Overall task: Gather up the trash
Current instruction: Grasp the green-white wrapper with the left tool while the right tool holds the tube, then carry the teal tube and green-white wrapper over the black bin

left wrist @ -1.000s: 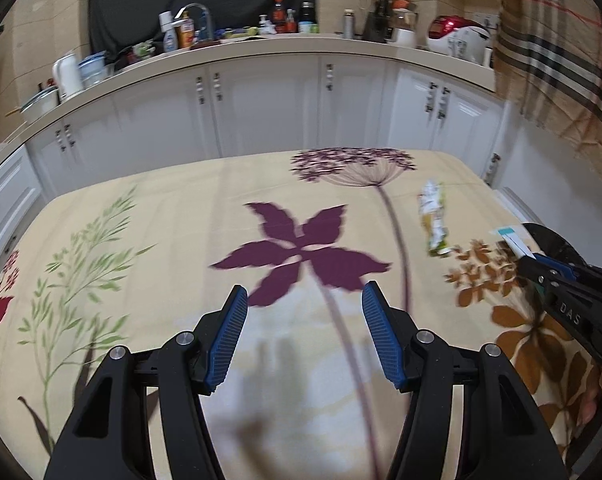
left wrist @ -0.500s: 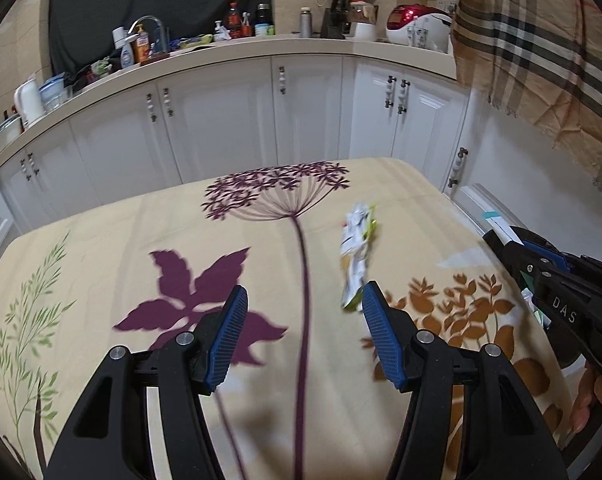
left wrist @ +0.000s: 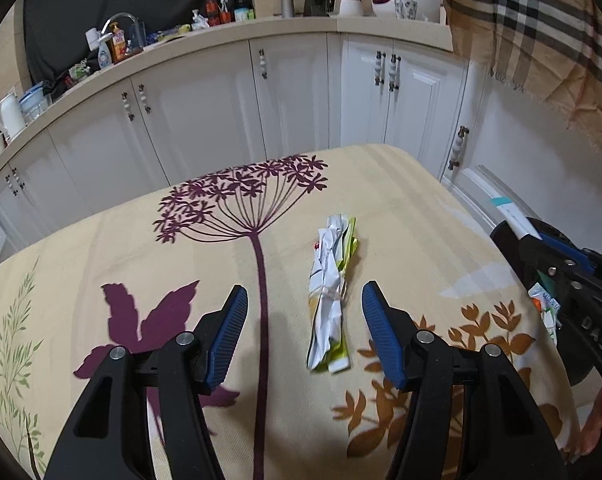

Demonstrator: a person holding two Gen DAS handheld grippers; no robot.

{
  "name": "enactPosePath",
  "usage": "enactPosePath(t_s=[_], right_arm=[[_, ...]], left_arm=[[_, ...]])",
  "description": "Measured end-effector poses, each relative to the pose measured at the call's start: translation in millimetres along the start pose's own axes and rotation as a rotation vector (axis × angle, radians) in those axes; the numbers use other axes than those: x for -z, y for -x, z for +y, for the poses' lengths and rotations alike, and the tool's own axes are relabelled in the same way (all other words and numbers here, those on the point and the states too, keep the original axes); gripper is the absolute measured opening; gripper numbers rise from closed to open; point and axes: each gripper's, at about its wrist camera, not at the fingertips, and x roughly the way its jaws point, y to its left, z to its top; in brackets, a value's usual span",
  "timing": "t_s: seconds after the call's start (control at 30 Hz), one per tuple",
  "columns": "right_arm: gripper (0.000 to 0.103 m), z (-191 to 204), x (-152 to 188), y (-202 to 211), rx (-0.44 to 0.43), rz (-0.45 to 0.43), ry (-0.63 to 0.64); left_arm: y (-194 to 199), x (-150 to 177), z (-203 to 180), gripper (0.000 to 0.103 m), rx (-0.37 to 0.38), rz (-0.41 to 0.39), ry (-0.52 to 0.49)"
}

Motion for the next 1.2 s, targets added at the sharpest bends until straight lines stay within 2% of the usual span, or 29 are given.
enactPosePath(t_s=[0.13, 0.2, 0.23, 0.3, 0.43, 0.77, 1.2], right_arm=[[0.016, -1, -1, -1, -0.001, -0.002, -0.003], [0.016, -1, -2, -1, -0.002, -0.001, -0.003], [0.016, -1, -2, -1, -0.001, -0.002, -0.003], [0.016, -1, -2, -1, -0.001, -0.003, -0.002], [0.016, -2, -2, -1, -0.001, -0.003, -0.003], [0.016, 0, 1, 6, 0.0, -0.011, -0.008], [0.016, -2, 12, 42, 0.01, -0.045, -0.019]], left_arm=[[-9, -2, -5, 0.058, -0.002, 0.024, -0.024], [-13, -2, -7, 0.055, -0.004, 0.038, -0.034], [-15, -1, -8, 0.049, -0.004, 0.049, -0.042], [-14, -1, -9, 0.046, -0.005, 0.044, -0.049], [-13, 0, -15, 0.02, 0.009, 0.042, -0.077], [3, 4, -15, 0.019, 0.036, 0.001, -0.063], [45, 15, -7, 0.019, 0.046, -0.072, -0.018]])
